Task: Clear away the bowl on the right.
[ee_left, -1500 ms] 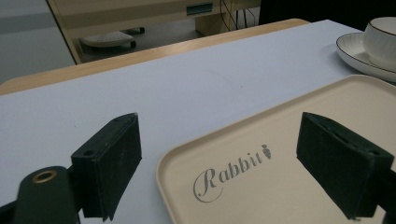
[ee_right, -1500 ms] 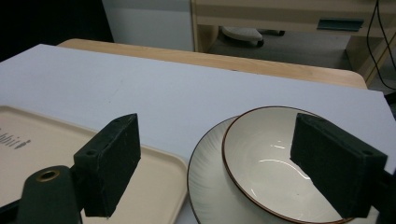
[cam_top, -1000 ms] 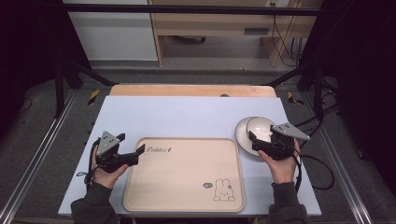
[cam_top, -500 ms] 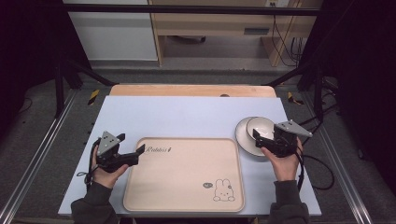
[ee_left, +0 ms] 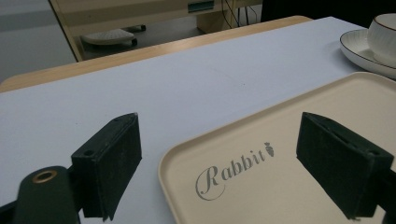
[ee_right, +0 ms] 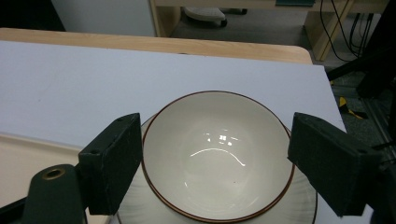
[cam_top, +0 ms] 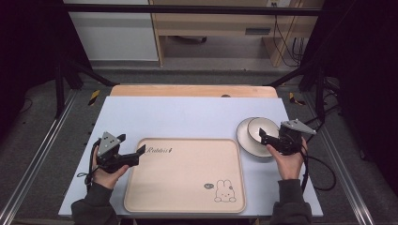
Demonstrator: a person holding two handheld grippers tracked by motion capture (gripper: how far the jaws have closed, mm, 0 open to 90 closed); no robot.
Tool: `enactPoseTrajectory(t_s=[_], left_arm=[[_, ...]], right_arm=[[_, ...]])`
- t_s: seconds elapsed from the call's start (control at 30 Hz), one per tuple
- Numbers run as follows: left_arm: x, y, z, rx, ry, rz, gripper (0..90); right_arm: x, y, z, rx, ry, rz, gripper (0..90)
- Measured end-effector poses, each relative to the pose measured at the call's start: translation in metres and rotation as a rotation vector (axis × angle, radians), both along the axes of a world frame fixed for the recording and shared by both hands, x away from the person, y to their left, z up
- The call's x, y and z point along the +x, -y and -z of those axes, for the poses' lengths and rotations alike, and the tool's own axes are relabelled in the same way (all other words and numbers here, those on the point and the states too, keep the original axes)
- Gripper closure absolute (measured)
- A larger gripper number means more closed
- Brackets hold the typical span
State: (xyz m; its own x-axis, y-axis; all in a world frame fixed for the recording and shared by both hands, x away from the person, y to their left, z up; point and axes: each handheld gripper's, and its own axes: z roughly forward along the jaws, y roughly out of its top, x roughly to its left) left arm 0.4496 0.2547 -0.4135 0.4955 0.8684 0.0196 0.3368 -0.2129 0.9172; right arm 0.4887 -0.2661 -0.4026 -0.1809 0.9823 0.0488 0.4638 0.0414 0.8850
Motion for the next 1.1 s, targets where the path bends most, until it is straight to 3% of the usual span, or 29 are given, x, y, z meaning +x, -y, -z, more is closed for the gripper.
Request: enactPoseTrajectory(t_s=[0.83,1.1], left_arm=[[0.000,0.000,0.001,0.004,-0.002,0.001,13.6],[0.001,0.000,0.002,0.012,-0.008,0.003,13.6]], right_arm=[[0.026,0.020,0.022,-0.017,-0.119,0.116,29.1],[0.032,0.023,0.027,-0.014,-0.158,0.117,35.5]])
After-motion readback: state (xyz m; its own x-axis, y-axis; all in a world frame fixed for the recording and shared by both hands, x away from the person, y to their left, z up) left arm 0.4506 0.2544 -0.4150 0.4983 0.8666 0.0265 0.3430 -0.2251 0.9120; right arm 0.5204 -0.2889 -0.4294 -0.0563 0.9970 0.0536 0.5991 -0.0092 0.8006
